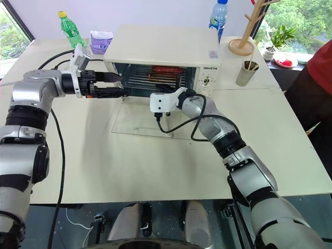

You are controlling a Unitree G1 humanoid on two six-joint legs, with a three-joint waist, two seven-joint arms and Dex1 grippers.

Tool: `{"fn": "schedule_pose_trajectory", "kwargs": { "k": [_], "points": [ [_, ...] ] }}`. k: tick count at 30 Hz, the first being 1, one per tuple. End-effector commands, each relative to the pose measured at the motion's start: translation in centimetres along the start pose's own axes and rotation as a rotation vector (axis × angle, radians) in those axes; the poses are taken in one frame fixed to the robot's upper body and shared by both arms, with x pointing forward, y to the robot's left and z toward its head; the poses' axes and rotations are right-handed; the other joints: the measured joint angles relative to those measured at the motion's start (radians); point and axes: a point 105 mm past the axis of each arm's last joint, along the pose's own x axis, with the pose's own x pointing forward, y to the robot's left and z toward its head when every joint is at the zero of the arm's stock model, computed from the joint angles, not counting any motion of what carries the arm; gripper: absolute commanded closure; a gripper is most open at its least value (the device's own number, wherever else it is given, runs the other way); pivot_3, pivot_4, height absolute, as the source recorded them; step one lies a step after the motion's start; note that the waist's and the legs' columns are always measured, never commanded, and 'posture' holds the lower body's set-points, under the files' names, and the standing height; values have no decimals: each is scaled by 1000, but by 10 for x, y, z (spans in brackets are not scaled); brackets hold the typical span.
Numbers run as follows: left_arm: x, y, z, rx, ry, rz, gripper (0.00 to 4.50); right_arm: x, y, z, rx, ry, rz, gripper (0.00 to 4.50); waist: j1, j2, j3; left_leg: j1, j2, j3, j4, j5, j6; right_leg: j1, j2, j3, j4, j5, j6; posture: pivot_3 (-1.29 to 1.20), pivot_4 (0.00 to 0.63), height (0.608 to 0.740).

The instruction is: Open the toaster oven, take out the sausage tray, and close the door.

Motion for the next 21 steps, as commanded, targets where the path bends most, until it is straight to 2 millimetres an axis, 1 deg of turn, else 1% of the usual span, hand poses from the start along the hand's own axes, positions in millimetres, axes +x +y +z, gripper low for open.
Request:
{"fn": "schedule_pose_trajectory", "kwargs": {
  "k": [1,6,12,16,21],
  "points": [
    [-6,2,18,52,-33,22,0,-10,-15,4,-16,-13,-51,4485,1,0,0,0,0,0,0,0,0,0,0,0,0,0,0,0,150,722],
    [-7,2,19,50,-33,21,0,-21,-11,8,-34,-19,-38,4485,4,0,0,0,0,0,0,0,0,0,0,0,-1,0,0,0,150,722],
    [-6,1,19,50,-31,17,0,-35,-6,8,-63,-17,-29,4485,11,0,0,-1,-1,0,0,-1,1,0,-1,0,-1,0,0,0,150,722],
    [-5,1,17,49,-30,12,0,-44,-4,8,-76,-18,-23,4485,28,-1,0,-1,-1,0,0,-1,1,0,-1,0,-2,0,0,0,150,722],
    [-4,2,17,48,-30,12,0,-52,-3,8,-100,-24,-20,4485,29,-1,0,-1,-3,-1,1,-1,2,1,-1,0,-2,0,0,0,150,722]
  ]
}}
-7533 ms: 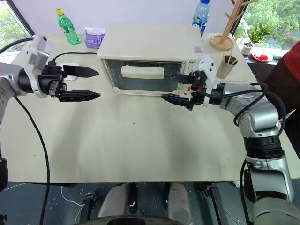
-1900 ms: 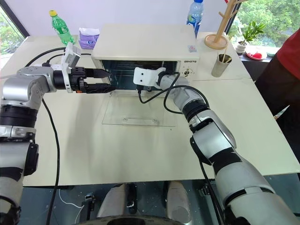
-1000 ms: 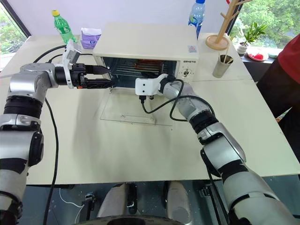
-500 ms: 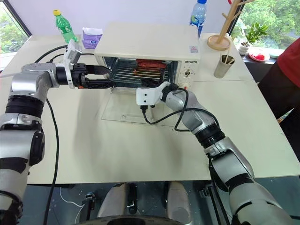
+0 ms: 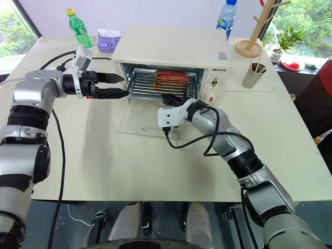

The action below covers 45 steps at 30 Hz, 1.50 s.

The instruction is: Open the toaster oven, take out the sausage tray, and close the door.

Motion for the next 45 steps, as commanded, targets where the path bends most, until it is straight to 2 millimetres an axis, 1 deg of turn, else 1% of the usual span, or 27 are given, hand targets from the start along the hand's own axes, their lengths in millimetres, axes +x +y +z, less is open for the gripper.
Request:
{"fn": "schedule_pose_trajectory", "kwargs": {
  "k": [1,21,26,30,32,34,36,38,41,45],
  "points": [
    [-6,3,19,51,-39,27,0,-12,-16,1,-44,-13,-48,4485,1,0,0,0,0,0,0,0,0,0,0,0,0,0,0,0,150,722],
    [2,3,23,63,-51,8,0,-42,-11,11,-103,-59,-48,4485,19,-1,0,0,0,-1,0,0,0,1,0,0,-1,0,0,0,150,722],
    [0,1,22,62,-48,-2,0,-51,-12,14,-127,-87,-67,4485,18,-1,0,0,0,-1,0,0,1,1,0,0,-1,0,0,0,150,722],
    [-9,-5,25,29,-59,-30,0,-58,-13,18,-126,-123,-79,4485,16,-1,0,0,0,-1,0,0,1,1,0,0,-1,0,0,0,150,722],
    [-16,-9,26,-13,-69,-46,0,-63,-14,20,-123,-143,-89,4485,11,-1,1,0,0,-1,0,0,0,1,1,0,-1,0,0,0,150,722],
    [-26,-17,23,-85,-73,-72,0,-70,-13,24,-137,-181,-84,4485,1,-1,1,0,0,-1,0,0,0,1,1,0,-1,0,0,0,150,722],
    [-39,-30,15,-183,-62,-95,0,-78,-9,27,-138,-218,-70,4485,-7,-1,0,0,0,-2,0,0,0,1,0,0,-1,0,1,0,150,722],
    [-48,-42,6,-287,-58,-110,0,-82,-5,27,-127,-239,-54,4485,-14,-1,1,1,0,-2,0,0,0,1,0,0,-1,0,1,0,150,722],
    [-53,-59,-6,-458,-67,-115,0,-83,2,28,-113,-269,-21,4485,-18,-2,1,2,1,-3,0,0,0,2,0,0,0,0,1,0,150,722],
    [-54,-81,-21,-661,-92,-117,0,-79,8,31,-98,-312,5,4485,-27,-2,1,4,1,-4,1,0,0,4,0,0,1,-1,1,0,150,722]
  ]
}}
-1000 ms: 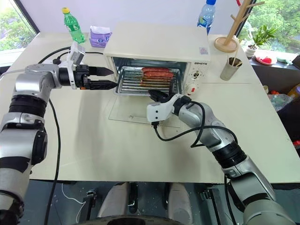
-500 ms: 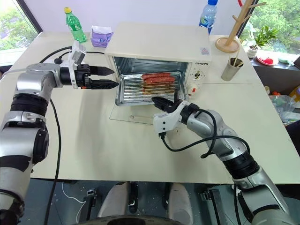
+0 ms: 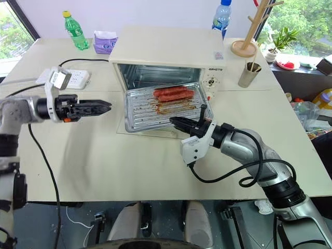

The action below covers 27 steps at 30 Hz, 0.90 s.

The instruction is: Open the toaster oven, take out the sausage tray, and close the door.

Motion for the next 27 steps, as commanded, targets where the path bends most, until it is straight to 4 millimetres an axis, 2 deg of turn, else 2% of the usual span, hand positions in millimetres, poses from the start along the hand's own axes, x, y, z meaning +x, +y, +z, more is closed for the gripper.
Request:
{"fn": "schedule_pose_trajectory", "kwargs": {
  "k": [1,7,11,17,21,24,27],
  "points": [
    [-1,-17,-6,-114,-57,-17,0,3,-9,7,-3,-67,-28,4485,-2,0,0,0,0,0,0,0,0,0,0,0,0,0,0,0,150,722],
    [4,-14,-29,-233,-138,-12,0,12,4,24,14,-202,52,4485,-7,0,0,1,1,-1,0,3,-5,0,0,1,1,0,0,0,150,722],
    [11,-14,-40,-288,-156,-13,0,19,6,30,12,-263,74,4485,-5,0,0,2,1,-1,0,3,-5,1,0,2,1,0,0,0,150,722],
    [23,-25,-57,-352,-130,-66,0,26,8,36,11,-311,90,4485,-2,-1,0,4,1,-2,0,3,-6,2,-1,2,1,0,0,0,150,722],
    [29,-32,-62,-385,-137,-81,0,28,7,36,16,-311,80,4485,-3,-1,0,5,1,-2,0,3,-6,3,-2,2,1,0,0,0,150,722],
    [29,-36,-60,-426,-165,-85,885,27,5,34,17,-298,74,4500,-3,-1,0,5,1,-2,0,3,-7,4,-2,2,1,0,-1,0,150,722],
    [29,-36,-60,-448,-174,-80,2399,24,5,32,13,-284,74,4500,-2,-1,-1,6,1,-2,0,3,-7,4,-2,2,1,0,-1,0,150,722]
  ]
}}
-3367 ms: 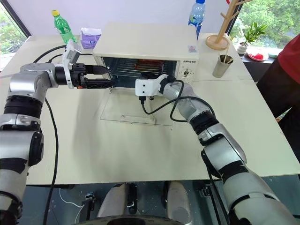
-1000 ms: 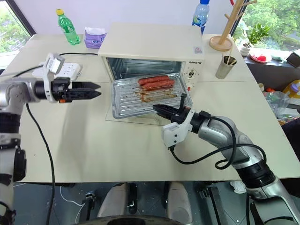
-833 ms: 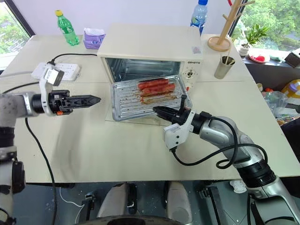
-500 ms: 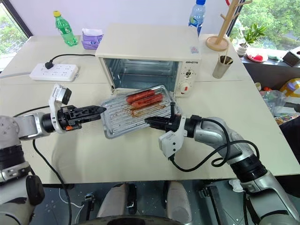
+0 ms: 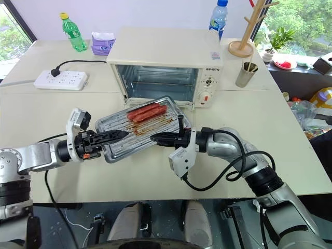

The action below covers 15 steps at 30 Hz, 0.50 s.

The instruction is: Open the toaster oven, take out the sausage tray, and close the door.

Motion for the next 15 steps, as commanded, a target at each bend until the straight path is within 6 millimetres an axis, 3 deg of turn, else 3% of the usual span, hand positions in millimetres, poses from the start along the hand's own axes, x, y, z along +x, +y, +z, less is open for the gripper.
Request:
{"fn": "schedule_pose_trajectory", "kwargs": {
  "k": [1,4,14,15],
  "points": [
    [2,-12,2,4,-21,-48,2917,-6,-15,2,-39,5,-48,4500,1,0,0,0,0,0,0,0,0,0,0,0,0,0,0,0,150,722],
    [3,-8,0,-20,-31,-49,4439,-8,-16,1,-47,14,-51,4500,2,0,0,0,-1,1,0,0,0,1,0,0,0,0,0,0,150,722],
    [6,11,-5,-129,-145,-37,4439,-17,-17,0,-49,39,-33,4500,1,0,0,1,-1,1,0,-1,1,1,1,0,-1,0,0,0,150,722],
    [6,12,-7,-134,-148,-38,4483,-18,-16,1,-31,39,-32,4156,2,0,0,1,-1,1,0,-1,2,1,1,0,-1,0,0,0,150,722]
  ]
}}
